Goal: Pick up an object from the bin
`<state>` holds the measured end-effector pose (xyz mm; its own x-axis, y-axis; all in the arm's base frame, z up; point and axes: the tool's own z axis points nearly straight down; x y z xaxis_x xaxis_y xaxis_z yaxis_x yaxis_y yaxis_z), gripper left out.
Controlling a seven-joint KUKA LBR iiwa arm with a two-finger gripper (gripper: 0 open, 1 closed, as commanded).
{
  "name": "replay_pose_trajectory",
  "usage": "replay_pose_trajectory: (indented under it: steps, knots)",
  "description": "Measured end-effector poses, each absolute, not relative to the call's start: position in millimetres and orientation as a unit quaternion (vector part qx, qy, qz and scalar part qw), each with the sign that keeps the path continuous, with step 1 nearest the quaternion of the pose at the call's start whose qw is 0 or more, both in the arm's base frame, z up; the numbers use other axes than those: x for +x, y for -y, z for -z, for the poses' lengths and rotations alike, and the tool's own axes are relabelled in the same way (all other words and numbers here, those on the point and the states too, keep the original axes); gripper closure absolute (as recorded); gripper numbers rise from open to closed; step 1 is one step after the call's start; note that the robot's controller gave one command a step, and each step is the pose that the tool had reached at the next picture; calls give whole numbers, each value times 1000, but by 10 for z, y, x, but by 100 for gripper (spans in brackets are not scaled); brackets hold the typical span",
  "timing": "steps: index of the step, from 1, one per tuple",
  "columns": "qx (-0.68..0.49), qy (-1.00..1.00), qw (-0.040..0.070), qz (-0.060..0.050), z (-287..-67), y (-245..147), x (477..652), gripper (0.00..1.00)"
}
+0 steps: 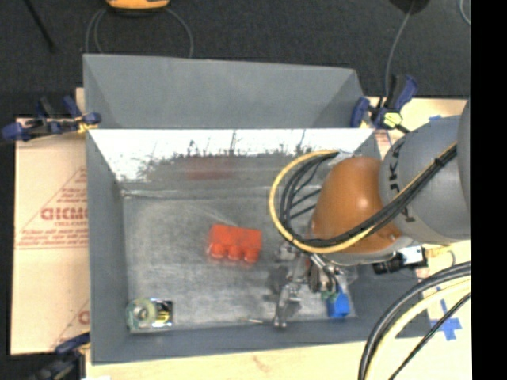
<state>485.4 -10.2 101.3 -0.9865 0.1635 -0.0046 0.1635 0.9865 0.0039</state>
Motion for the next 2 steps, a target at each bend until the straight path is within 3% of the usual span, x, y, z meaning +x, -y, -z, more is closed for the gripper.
replay_pose_trajectory:
  steps: [1,2]
  knots:
    - [60,-998,3,1,-749,520,5196,0]
    - [62,-998,13,1,-747,279,4836,0]
